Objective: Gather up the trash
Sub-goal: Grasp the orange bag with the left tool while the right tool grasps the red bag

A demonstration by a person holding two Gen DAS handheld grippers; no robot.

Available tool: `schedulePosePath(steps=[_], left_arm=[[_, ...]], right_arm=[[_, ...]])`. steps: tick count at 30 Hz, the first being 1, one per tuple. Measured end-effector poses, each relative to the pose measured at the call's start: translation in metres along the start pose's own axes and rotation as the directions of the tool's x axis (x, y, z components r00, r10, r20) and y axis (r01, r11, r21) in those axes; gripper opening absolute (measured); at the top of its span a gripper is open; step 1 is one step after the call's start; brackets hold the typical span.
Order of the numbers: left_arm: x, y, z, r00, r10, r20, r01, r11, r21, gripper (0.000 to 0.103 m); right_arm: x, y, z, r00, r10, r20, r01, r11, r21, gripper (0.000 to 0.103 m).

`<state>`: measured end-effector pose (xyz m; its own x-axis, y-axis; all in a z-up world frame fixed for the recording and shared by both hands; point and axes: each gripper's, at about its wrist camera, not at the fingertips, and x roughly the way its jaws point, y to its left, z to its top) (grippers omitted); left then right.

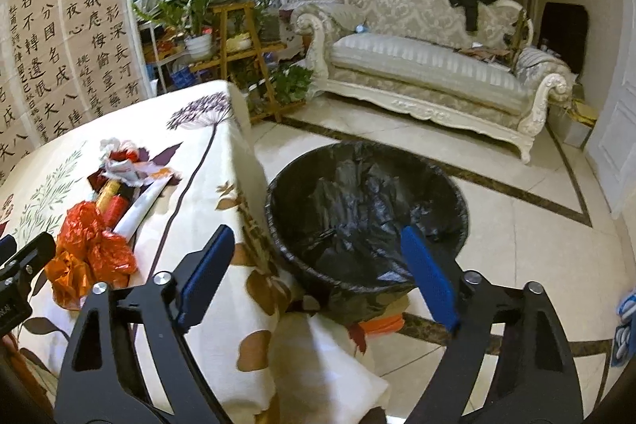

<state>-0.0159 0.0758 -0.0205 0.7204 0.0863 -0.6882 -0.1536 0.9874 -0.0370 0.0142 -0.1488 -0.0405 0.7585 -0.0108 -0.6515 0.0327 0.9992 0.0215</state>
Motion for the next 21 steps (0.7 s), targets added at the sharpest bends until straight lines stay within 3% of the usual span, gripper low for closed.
schedulePosePath(steps=[2,9,17,21], left_arm=[[0.001,0.006,-0.001,1.000,0.012,-0.015,-0.012,1.000,-0.001,0.071],[0.008,0.012,-0.008,0.999,-0.007,-0.048,0.006,1.000,-0.022,0.071],[0.027,-0.006,-0.015,0.996,-0.019,-0.090,0.020,1.000,0.012,0.083],[0.037,-0.006,-0.018,0.992,-0.004,-0.128,0.006,1.000,0.016,0.084]], right_arm=[[0.003,0.001,0.003,1.000,0.007,-0.009,-0.007,1.000,-0.009,0.081],[0.006,0.009,0.002,0.999,0.030,-0.029,-0.031,0.999,-0.019,0.081],[0.008,0.004,-0.001,0.999,0.026,-0.037,-0.026,1.000,-0.010,0.081],[0.010,-0.001,-0.004,0.998,0.032,-0.049,-0.032,0.999,0.006,0.081]])
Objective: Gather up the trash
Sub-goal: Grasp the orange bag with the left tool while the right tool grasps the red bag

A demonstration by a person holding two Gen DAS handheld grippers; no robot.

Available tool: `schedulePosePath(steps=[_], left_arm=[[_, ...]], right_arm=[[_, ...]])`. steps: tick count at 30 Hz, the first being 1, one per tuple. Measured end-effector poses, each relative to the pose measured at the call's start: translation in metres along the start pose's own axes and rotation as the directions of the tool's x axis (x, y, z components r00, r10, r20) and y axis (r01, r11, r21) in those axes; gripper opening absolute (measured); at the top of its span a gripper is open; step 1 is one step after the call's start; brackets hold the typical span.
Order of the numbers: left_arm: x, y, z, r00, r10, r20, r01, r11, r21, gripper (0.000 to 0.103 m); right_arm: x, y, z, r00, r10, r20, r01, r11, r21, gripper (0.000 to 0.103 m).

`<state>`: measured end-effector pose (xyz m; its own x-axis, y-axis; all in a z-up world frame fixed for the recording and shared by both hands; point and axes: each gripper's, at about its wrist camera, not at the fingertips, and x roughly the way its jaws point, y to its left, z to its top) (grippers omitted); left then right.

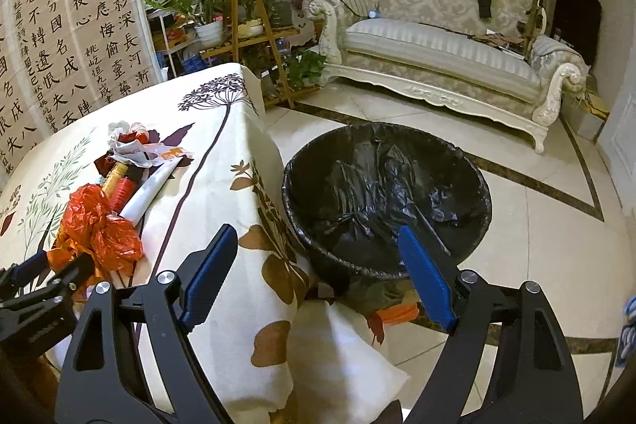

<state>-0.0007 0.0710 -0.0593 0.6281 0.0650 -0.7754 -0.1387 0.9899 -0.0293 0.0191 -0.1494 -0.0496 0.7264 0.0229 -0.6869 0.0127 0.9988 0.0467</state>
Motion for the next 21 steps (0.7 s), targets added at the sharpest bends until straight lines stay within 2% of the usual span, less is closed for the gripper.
schedulePosePath(steps=[8,16,18,20,21], left_arm=[[-0.005,0.026,-0.006,0.999,0.033,-0.011,-0.033,0.999,-0.032,0.084],[0.001,0.024,-0.001,1.000,-0.020,-0.008,0.020,0.999,-0.050,0.084],[0.003,0.029,-0.001,0.998,-0.055,-0.018,0.053,0.997,-0.059,0.070],[0.002,0.035,-0.003,0.996,-0.087,-0.025,0.085,0.993,-0.076,0.067],[0.001,0.038,-0.004,0.995,-0.094,-0.024,0.091,0.992,-0.082,0.059]], right_arm=[[0.002,0.006,-0.003,1.000,0.028,-0.011,-0.028,1.000,-0.014,0.081],[0.000,0.016,-0.003,0.999,0.042,-0.016,-0.042,0.998,-0.041,0.081],[-0.002,0.018,-0.003,0.999,0.043,-0.014,-0.043,0.998,-0.046,0.081],[-0.003,0.020,-0.002,0.999,0.043,-0.012,-0.044,0.998,-0.051,0.081],[-0.003,0.022,-0.002,0.999,0.045,-0.012,-0.045,0.997,-0.055,0.081]])
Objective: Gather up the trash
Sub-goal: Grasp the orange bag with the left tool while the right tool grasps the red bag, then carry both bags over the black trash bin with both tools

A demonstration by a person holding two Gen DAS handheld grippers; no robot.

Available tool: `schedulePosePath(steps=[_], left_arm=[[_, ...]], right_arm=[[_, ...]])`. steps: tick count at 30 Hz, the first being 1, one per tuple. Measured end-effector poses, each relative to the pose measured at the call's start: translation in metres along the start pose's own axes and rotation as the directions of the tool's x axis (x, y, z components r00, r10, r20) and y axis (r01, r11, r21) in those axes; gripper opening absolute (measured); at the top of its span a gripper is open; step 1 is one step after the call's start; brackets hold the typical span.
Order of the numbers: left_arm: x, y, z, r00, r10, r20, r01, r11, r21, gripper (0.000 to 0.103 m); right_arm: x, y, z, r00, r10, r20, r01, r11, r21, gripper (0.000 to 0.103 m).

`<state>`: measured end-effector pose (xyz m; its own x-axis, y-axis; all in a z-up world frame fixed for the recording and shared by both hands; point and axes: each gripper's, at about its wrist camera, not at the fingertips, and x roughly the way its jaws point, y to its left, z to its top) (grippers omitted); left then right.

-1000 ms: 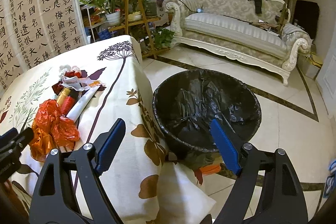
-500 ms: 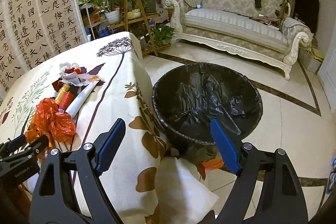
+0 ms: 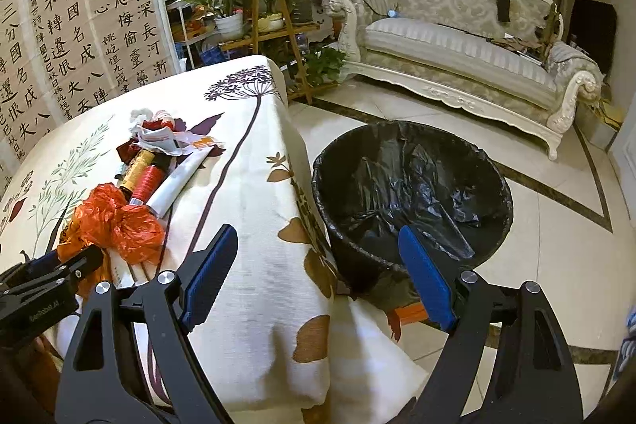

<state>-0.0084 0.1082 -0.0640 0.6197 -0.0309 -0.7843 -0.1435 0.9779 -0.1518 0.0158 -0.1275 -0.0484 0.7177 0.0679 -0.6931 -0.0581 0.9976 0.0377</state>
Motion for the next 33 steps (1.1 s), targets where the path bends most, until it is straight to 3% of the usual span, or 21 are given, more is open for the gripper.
schedulePosePath(steps=[2,8,22,29,31,33], left_arm=[[-0.002,0.005,-0.002,1.000,-0.026,0.004,0.026,1.000,-0.003,0.050],[-0.009,0.014,-0.004,0.999,-0.038,0.018,0.038,0.999,-0.001,0.042],[-0.036,0.074,-0.005,0.989,0.127,0.077,-0.122,0.990,-0.071,0.042],[-0.035,0.099,-0.004,0.986,0.147,0.075,-0.138,0.984,-0.110,0.042],[-0.034,0.100,-0.004,0.988,0.138,0.075,-0.129,0.985,-0.111,0.042],[-0.034,0.101,-0.004,0.989,0.129,0.077,-0.120,0.986,-0.112,0.042]], right_arm=[[0.002,0.003,0.000,1.000,0.003,-0.003,-0.003,1.000,-0.005,0.081],[0.002,0.017,0.002,1.000,0.023,-0.007,-0.023,0.999,-0.034,0.081],[-0.001,0.092,0.012,0.979,0.205,-0.016,-0.204,0.966,-0.161,0.081],[0.015,0.130,0.008,0.970,0.235,-0.058,-0.242,0.942,-0.232,0.081],[0.022,0.137,0.007,0.970,0.231,-0.075,-0.243,0.938,-0.247,0.079],[0.026,0.141,0.004,0.968,0.234,-0.088,-0.248,0.935,-0.251,0.068]])
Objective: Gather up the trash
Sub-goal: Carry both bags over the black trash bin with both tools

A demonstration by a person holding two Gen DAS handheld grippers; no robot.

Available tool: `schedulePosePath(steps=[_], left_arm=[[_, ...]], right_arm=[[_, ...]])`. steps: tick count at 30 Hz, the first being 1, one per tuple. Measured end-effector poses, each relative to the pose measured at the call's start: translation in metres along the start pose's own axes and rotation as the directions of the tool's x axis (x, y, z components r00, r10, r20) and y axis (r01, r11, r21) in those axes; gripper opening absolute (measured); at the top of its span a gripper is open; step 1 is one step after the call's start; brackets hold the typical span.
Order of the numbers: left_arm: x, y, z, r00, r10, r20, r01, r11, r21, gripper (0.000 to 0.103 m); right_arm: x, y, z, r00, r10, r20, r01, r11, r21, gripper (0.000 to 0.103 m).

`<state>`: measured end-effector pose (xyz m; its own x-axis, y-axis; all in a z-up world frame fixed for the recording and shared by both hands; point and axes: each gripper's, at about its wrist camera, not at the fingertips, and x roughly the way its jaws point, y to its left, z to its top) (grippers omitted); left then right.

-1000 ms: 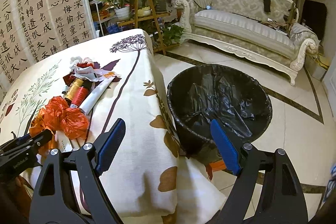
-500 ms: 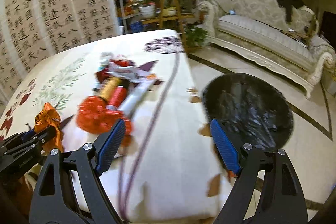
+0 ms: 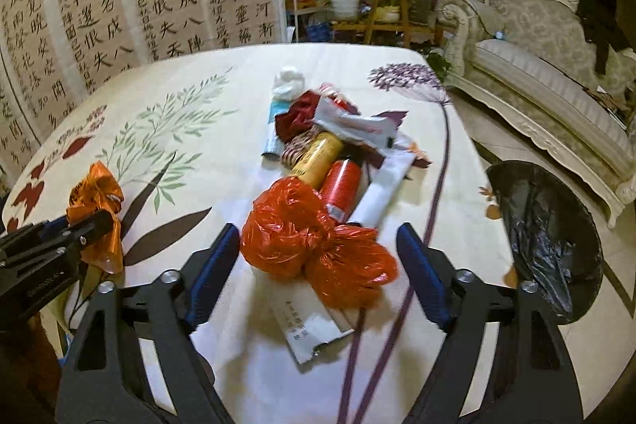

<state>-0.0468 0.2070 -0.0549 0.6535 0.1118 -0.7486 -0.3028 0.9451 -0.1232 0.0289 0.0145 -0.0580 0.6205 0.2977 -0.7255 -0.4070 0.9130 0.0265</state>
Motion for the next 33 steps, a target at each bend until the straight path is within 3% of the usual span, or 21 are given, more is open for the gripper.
schedulePosePath(steps=[6,7,8,10,22,33], left_arm=[[0.002,-0.007,0.000,1.000,-0.022,0.002,0.022,1.000,0.006,0.042],[0.001,-0.009,0.001,1.000,-0.027,0.007,0.027,1.000,0.009,0.042],[0.000,-0.011,0.001,1.000,-0.030,0.010,0.030,0.999,0.011,0.042],[-0.002,-0.017,0.002,0.999,-0.040,0.018,0.039,0.999,0.021,0.042],[-0.008,-0.060,0.006,0.993,-0.116,0.031,0.113,0.990,0.086,0.042],[-0.007,-0.148,0.016,0.965,-0.258,0.040,0.244,0.946,0.216,0.042]], right_arm=[[-0.001,0.000,0.000,1.000,0.012,0.006,-0.012,1.000,0.000,0.056],[-0.004,-0.001,0.000,1.000,0.024,0.010,-0.024,1.000,0.001,0.053],[-0.006,-0.002,-0.001,0.999,0.037,0.012,-0.037,0.999,0.005,0.042],[-0.010,-0.004,-0.001,0.999,0.039,0.020,-0.039,0.999,0.008,0.036],[-0.049,-0.038,-0.005,0.996,0.023,0.090,-0.031,0.996,0.084,0.034],[-0.066,-0.132,-0.013,0.972,-0.200,0.121,0.165,0.953,0.255,0.034]])
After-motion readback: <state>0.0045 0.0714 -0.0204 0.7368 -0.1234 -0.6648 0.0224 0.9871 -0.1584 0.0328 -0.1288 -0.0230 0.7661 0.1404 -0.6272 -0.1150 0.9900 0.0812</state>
